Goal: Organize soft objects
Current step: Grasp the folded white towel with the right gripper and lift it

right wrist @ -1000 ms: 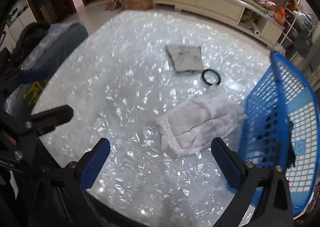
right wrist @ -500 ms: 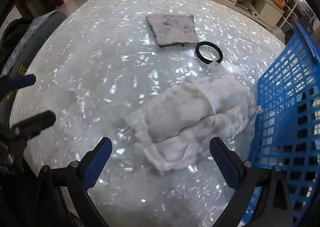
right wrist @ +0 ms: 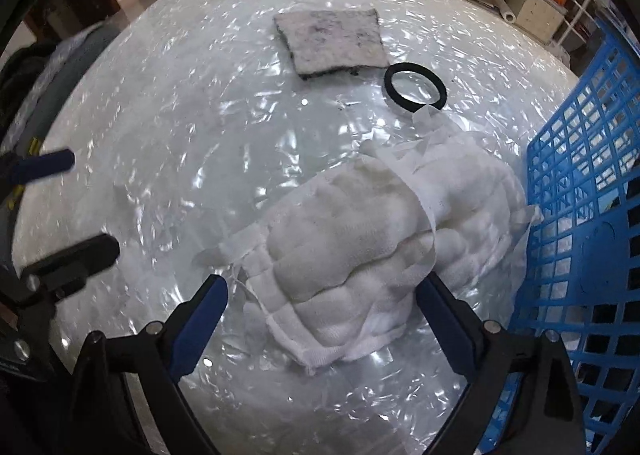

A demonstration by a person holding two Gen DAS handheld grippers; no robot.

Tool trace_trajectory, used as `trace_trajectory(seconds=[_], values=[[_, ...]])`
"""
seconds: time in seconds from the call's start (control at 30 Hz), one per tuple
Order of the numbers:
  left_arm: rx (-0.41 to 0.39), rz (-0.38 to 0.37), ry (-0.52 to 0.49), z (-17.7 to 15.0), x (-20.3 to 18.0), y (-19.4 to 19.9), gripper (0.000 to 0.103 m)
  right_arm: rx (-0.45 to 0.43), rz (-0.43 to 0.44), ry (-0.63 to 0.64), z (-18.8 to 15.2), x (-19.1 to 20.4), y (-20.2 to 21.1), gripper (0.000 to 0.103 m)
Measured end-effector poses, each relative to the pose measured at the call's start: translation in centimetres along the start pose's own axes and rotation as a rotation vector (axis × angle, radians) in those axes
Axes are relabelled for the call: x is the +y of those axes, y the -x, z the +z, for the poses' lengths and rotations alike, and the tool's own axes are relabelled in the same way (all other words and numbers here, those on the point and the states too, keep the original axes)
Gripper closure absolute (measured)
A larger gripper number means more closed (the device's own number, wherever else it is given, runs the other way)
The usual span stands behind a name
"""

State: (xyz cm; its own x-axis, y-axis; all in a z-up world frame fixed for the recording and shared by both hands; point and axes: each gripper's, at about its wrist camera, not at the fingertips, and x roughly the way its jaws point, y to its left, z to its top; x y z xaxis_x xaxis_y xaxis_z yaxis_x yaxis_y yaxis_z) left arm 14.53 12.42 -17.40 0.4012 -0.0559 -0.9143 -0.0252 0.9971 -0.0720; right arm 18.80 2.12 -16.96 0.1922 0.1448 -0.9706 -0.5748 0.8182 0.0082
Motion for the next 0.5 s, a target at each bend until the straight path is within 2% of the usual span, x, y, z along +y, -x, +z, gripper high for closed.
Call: trace_trajectory(seconds=[0.1,0.17,0.2,0.27,0.37,0.5], values=[[-0.001,0.014,-0.012,-0.2,-0.3,0.1,0.001,-0.004,-0.020,0.026,-0.4,0.3,-0.2,0.018],[-0.006,0.008,-0.015,-0.3,-0.4,0.2,0.001,-0.013,-0.023,0.028,-0.6,0.1,0.1,0.047],[-0.008,0.003,-0.014,-0.4,-0.4,0.4,0.000,-0.024,-0.027,0.024,-0.7,-0.1,0.5,0.053],[-0.015,-0.002,-0.014,-0.4,-0.5,0.6,0.000,-0.032,-0.037,0.022,-0.9,-0.2,0.9,0.072],[-0.026,-0.007,-0.020,-0.5,-0.7,1.2,0.000,-0.040,-0.054,0.032,-1.2,-0.3,1.2,0.085],[-0.053,-0.026,-0.025,-0.5,-0.8,2.5,0.000,-0.043,-0.034,0.025,-1.7,-0.6,1.7,0.087]])
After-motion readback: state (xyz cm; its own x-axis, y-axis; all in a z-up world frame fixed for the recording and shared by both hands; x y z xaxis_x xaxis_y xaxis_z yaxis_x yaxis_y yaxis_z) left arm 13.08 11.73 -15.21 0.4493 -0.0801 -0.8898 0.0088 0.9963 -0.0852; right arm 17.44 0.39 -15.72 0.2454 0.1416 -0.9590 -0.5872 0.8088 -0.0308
